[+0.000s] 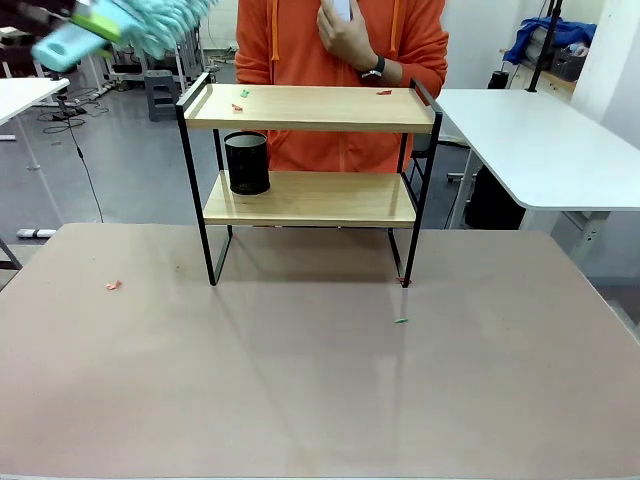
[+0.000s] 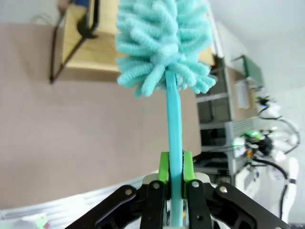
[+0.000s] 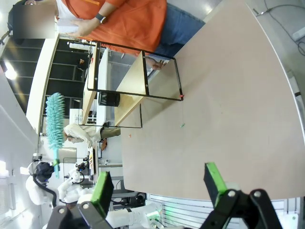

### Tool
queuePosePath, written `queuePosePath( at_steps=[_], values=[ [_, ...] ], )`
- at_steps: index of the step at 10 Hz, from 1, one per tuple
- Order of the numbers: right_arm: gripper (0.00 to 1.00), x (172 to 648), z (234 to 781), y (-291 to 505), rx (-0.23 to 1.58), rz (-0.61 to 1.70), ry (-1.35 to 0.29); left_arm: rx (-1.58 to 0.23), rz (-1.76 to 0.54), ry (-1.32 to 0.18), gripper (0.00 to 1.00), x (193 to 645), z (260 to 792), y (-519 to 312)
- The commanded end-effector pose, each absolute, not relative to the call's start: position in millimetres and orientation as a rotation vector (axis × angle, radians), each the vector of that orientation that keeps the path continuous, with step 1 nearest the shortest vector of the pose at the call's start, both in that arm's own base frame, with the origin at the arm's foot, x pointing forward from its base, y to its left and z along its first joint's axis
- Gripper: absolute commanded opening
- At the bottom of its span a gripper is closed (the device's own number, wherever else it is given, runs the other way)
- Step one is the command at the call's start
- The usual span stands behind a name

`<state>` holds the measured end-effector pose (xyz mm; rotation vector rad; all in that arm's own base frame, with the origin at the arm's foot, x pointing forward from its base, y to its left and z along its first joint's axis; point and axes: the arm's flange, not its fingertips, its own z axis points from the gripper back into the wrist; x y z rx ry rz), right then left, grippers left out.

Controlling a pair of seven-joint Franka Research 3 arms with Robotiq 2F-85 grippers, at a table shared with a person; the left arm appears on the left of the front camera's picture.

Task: Clean the shelf.
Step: Clean the remaining tier of the Shelf with the Duster once objects are removed.

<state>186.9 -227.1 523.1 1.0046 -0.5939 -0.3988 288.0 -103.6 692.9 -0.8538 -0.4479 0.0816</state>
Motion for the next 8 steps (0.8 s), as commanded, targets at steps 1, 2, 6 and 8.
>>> queuePosePath(
  at_steps=[1, 2, 6, 8],
  values=[
    [1.00, 188.8, 525.5, -227.1, 1.019, -0.377, -0.626, -0.882, 0.078, -0.510, 0.12, 273.9, 706.1, -91.1],
    [1.00, 188.8, 525.5, -227.1, 1.019, -0.377, -0.626, -0.882, 0.078, -0.510, 0.12, 273.9, 706.1, -91.1],
    [1.00, 188.8, 525.5, -227.1, 1.019, -0.377, -0.626, -0.766, 0.185, -0.545, 0.12, 343.1, 667.7, -144.8],
    [1.00, 188.8, 525.5, -227.1, 1.019, -0.377, -0.626, -0.703, 0.195, -0.517, 0.12, 367.2, 655.7, -159.8]
  ],
)
